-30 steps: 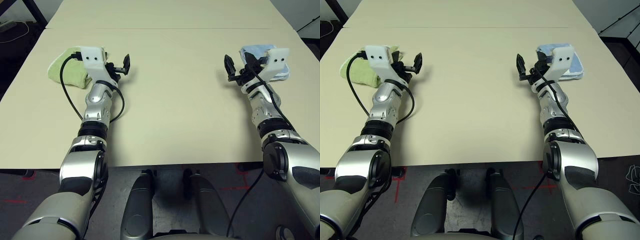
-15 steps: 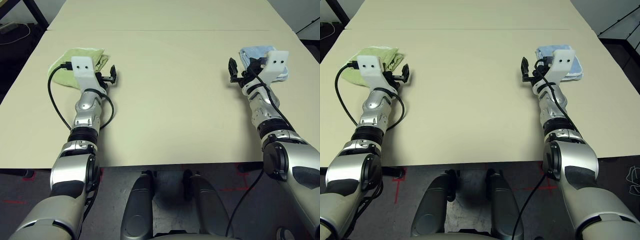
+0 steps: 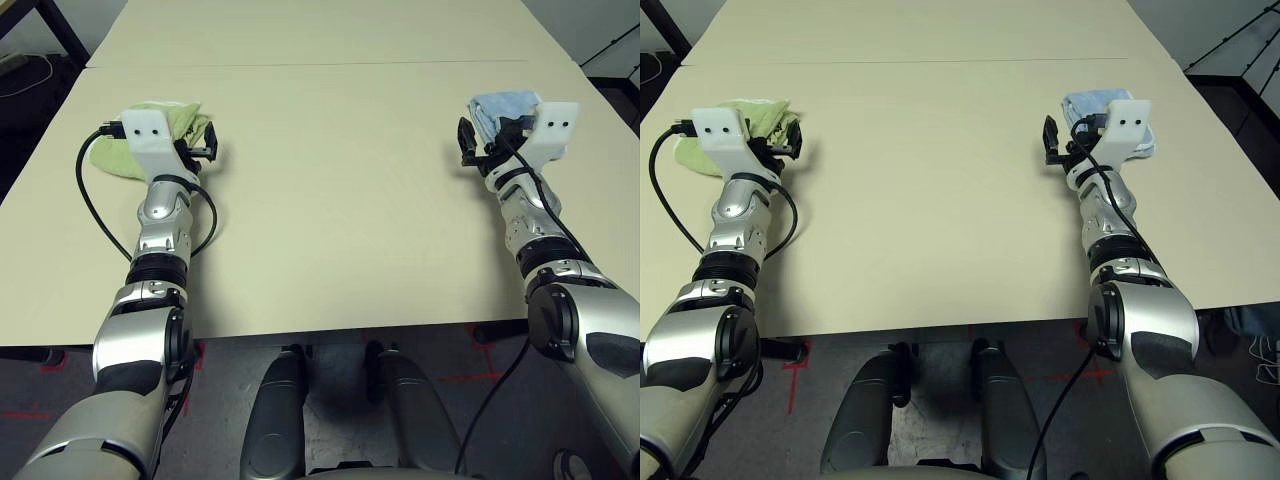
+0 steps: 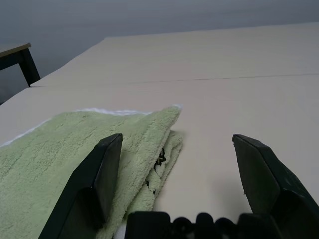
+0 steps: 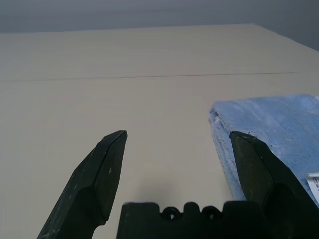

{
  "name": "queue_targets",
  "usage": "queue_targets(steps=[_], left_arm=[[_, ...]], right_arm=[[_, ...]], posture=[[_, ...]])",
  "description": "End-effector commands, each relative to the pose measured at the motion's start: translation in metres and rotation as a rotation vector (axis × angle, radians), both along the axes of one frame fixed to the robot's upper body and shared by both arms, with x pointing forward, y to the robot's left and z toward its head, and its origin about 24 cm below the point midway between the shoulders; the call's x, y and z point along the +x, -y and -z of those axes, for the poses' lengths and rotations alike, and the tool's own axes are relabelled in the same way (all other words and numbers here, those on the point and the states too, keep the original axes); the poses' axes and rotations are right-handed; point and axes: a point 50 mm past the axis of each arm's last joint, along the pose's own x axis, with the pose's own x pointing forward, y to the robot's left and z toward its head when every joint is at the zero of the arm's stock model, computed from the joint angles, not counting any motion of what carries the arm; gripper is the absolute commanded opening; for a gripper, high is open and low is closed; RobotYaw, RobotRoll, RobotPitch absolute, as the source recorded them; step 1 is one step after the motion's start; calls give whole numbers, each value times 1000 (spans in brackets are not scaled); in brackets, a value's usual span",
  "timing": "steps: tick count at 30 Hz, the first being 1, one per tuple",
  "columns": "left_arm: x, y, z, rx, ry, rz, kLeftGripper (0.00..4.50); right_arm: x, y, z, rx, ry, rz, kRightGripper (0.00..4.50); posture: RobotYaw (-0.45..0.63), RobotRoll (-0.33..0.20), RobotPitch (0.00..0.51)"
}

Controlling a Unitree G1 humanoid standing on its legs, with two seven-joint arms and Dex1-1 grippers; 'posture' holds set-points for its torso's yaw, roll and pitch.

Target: Fold the towel and set it aside.

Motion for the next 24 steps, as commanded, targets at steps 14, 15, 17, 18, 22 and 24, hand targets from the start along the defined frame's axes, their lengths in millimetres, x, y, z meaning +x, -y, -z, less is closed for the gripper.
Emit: queue_targets(steps=[14, 15, 17, 18, 22, 24], left_arm=[[-6, -13, 15, -29, -51, -54, 4469], [-6, -13, 14, -29, -50, -55, 4469], [-6, -14, 14, -29, -50, -56, 4469], [-6, -14, 14, -29, -50, -56, 4469], [-6, -15, 13, -30, -47, -59, 4469], [-6, -15, 12, -30, -46, -58, 4469]], right_arm=[[-1, 4, 6, -22, -29, 64, 4500], [-1, 5, 6, -21, -25, 66, 4500], [-1, 5, 5, -19, -25, 72, 4500], [-1, 4, 5, -19, -26, 72, 4500], [-1, 4, 5, -19, -25, 78, 4500], [0, 3, 5, -17, -23, 78, 4500]], posture=[[-2, 0, 194], [-3, 0, 194], [-3, 0, 193], [-3, 0, 193], [-3, 0, 192], [-3, 0, 191]])
